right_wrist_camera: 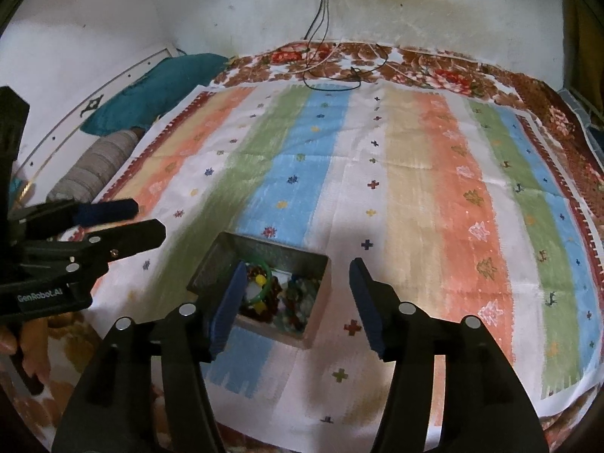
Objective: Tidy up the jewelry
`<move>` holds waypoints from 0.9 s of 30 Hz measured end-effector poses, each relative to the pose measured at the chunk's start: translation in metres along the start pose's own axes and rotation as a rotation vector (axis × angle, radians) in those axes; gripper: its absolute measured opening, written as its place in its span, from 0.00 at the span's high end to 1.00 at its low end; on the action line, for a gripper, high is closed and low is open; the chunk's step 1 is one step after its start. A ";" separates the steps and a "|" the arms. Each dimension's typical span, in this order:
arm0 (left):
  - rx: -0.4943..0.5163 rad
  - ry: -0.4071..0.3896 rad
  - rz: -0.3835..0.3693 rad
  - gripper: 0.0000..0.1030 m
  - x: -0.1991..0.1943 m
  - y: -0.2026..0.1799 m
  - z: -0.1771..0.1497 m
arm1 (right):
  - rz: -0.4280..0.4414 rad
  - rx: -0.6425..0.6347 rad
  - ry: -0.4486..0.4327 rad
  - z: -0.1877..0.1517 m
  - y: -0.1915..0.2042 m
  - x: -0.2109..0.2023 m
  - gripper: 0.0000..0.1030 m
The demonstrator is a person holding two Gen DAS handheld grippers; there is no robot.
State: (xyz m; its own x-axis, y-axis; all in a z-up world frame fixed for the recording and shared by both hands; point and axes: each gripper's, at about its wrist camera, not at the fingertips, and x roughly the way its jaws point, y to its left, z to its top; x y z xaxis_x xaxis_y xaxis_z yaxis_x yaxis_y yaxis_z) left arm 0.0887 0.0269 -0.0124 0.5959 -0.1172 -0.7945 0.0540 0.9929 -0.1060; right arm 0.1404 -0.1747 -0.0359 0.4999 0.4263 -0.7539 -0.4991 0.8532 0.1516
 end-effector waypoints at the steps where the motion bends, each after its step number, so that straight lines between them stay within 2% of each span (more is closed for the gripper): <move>1: 0.011 -0.008 0.017 0.34 -0.002 -0.002 -0.002 | 0.002 -0.005 0.000 -0.001 0.000 -0.001 0.45; 3: 0.035 -0.023 0.050 0.30 -0.005 -0.006 -0.004 | 0.012 -0.005 -0.008 -0.005 -0.002 -0.006 0.41; 8: 0.054 -0.027 0.064 0.16 -0.009 -0.008 -0.012 | 0.023 -0.016 -0.029 -0.013 -0.003 -0.016 0.32; 11: 0.075 -0.034 0.042 0.06 -0.013 -0.011 -0.018 | 0.018 -0.035 -0.034 -0.019 -0.002 -0.020 0.28; 14: 0.098 -0.050 0.046 0.06 -0.018 -0.014 -0.024 | 0.020 -0.041 -0.044 -0.023 -0.003 -0.025 0.20; 19: 0.098 -0.035 0.071 0.06 -0.020 -0.015 -0.034 | 0.030 -0.035 -0.065 -0.031 -0.006 -0.032 0.12; 27: 0.052 -0.054 0.056 0.06 -0.029 -0.011 -0.038 | 0.043 -0.032 -0.067 -0.033 -0.006 -0.035 0.09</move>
State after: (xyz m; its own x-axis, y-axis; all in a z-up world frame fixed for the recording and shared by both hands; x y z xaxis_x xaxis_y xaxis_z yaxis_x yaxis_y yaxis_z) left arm 0.0401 0.0189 -0.0112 0.6414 -0.0614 -0.7648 0.0600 0.9978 -0.0298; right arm 0.1023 -0.2048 -0.0311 0.5228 0.4826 -0.7027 -0.5429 0.8240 0.1620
